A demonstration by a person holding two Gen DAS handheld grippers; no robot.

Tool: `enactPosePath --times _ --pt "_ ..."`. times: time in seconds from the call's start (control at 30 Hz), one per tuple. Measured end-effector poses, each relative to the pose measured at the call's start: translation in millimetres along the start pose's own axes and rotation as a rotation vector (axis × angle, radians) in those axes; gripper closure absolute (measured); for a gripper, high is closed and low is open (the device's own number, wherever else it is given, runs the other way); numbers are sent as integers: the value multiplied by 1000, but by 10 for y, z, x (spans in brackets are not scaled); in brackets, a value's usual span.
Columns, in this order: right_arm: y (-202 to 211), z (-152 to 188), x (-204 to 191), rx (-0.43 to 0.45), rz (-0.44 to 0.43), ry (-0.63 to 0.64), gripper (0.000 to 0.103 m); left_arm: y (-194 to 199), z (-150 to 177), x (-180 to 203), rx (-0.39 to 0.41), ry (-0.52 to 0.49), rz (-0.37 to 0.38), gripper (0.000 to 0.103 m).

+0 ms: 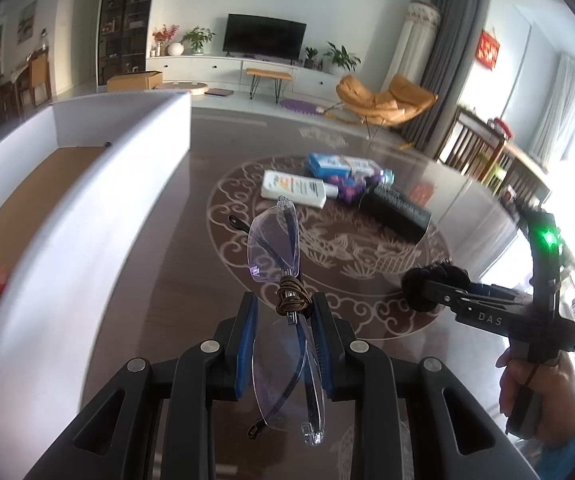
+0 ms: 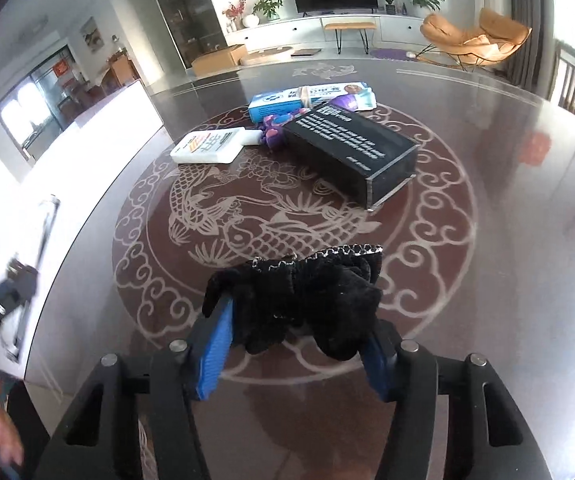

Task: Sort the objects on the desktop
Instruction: 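Carry the eyeglasses with the left tool while the right tool carries the black item to the bin, then open both tools to drop the eyeglasses and black item into the bin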

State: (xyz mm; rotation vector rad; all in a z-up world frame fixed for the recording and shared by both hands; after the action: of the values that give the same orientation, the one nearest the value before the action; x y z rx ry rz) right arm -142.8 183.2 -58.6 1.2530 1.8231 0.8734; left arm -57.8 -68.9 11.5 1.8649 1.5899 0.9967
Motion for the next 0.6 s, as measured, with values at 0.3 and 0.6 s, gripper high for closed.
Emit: enactPosePath --times 0.3,0.6 --pt "702 -550 -1016 151 -229 138 45 800 -430 -884 102 104 -77 76" --pt "302 -1081 -3117 120 -398 410 44 802 -429 -2276 -21 290 -281 76"
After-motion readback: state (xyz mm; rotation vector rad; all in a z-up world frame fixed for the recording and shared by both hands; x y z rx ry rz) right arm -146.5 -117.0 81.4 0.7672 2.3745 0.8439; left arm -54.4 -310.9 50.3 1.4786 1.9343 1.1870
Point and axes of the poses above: each gripper's, at about its wrist camera, not at the fingertips, and y roughly against the way its jaws point, x to its right, z to its underside, the point moved 1 cm from there along -y, roughly the way its jaws point, and after that the axes turned 5 degrees about -x, right-handed, at the moved point
